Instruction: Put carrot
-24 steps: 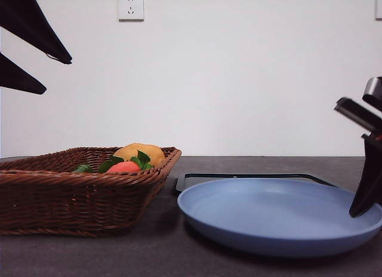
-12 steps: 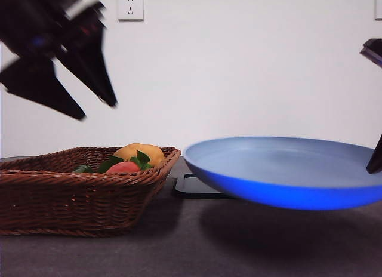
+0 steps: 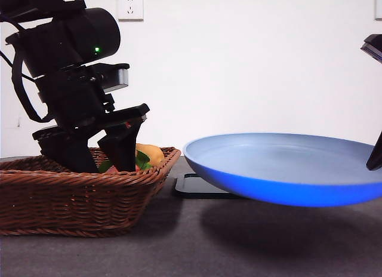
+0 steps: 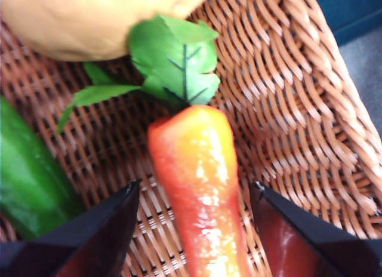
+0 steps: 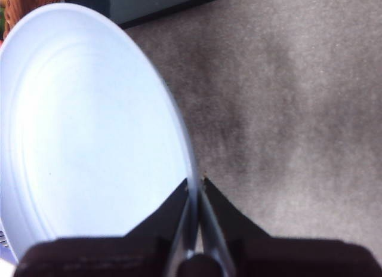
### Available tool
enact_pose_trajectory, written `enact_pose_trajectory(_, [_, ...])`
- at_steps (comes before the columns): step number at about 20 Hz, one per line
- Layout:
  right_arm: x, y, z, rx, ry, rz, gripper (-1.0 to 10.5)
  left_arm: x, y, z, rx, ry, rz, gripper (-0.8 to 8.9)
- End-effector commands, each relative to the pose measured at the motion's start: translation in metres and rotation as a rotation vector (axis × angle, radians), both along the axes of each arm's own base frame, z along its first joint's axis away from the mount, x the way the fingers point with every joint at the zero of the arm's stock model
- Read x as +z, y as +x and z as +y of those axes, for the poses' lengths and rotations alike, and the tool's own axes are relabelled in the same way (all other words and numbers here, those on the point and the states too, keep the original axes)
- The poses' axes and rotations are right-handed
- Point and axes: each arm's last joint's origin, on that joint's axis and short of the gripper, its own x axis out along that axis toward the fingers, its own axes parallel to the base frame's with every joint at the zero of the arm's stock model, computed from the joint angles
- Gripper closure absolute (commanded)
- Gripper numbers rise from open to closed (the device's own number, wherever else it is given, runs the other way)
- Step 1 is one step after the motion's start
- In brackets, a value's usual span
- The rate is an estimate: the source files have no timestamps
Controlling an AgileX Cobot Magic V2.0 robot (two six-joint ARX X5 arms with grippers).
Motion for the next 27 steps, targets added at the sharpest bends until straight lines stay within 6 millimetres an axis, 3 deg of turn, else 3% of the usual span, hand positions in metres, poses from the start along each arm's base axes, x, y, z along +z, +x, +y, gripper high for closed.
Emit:
enact_pose_trajectory(1, [0.004, 0.003, 0.001, 0.007, 0.005, -0.023, 9.4, 0.001, 0.003, -0.005, -0.034, 0.006, -0.022, 4.92])
enact_pose_trajectory(9, [0.004, 0.003, 0.001, 0.007, 0.005, -0.024, 9.4, -0.002, 0.0, -0.004, -0.058, 0.03, 0.011, 5.96])
enact_pose_trajectory(12, [0.004, 0.003, 0.001, 0.007, 0.005, -0.023, 9.4, -0.002, -0.001, -0.004, -0.058, 0.033, 0.017, 7.04])
enact_pose_trajectory(17, [0.004, 0.003, 0.001, 0.007, 0.005, -0.023, 9.4, 0.004, -0.002, -0.002, -0.057, 0.026, 0.005, 7.05])
enact_pose_trajectory(19, [0.004, 0.003, 0.001, 0.007, 0.005, -0.023, 9.4, 0.015, -0.006, 0.0, -0.058, 0.01, -0.016, 7.05])
enact_pose_trajectory(22, [0.004, 0.003, 0.001, 0.007, 0.005, -0.023, 9.4, 0.047, -0.017, 0.004, -0.07, -0.087, -0.076, 7.05])
enact_pose_trajectory(24, [0.004, 0.003, 0.001, 0.008, 0.005, -0.023, 9.4, 0.073, -0.028, 0.006, -0.098, -0.235, -0.112, 7.05])
enact_pose_trajectory(27, [0.004, 0.003, 0.001, 0.008, 0.005, -0.023, 9.4, 0.103, -0.042, -0.009, -0.208, -0.501, -0.157, 7.05])
